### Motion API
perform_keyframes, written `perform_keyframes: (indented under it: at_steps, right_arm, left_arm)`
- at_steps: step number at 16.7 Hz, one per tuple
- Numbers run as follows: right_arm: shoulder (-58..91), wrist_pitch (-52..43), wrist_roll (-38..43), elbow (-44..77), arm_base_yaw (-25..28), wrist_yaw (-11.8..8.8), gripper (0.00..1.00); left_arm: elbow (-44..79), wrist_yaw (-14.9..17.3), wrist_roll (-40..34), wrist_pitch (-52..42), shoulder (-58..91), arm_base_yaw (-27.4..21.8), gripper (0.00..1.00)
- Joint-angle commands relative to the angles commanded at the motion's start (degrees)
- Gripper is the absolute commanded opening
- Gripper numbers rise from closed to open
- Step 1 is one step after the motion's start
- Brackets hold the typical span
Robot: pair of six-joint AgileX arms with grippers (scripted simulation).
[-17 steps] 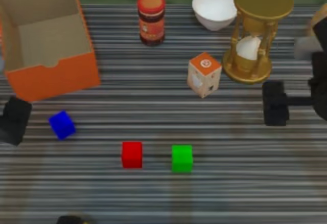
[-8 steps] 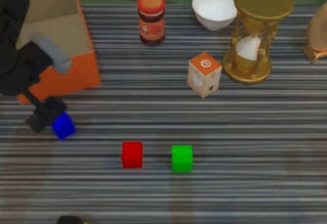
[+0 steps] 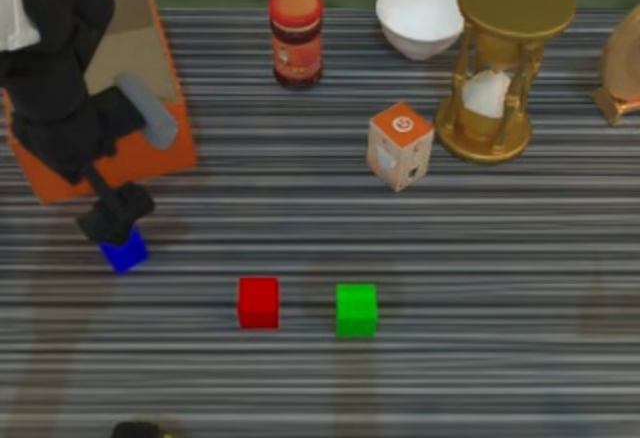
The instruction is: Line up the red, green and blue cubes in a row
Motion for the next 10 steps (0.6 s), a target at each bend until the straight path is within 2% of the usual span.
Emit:
perform_keyframes:
  at_steps: [6, 10]
  right_arm:
    - [-0.36, 0.34, -0.08, -0.18, -0.13, -0.08, 1.0]
    - [-0.36, 0.34, -0.08, -0.18, -0.13, -0.08, 1.0]
  left_arm:
    - [0.27, -0.01, 0.18, 0.05, 0.59, 0.22, 1.0]
    - [-3.0, 0.03, 0.27, 6.22, 3.37, 0.1, 1.0]
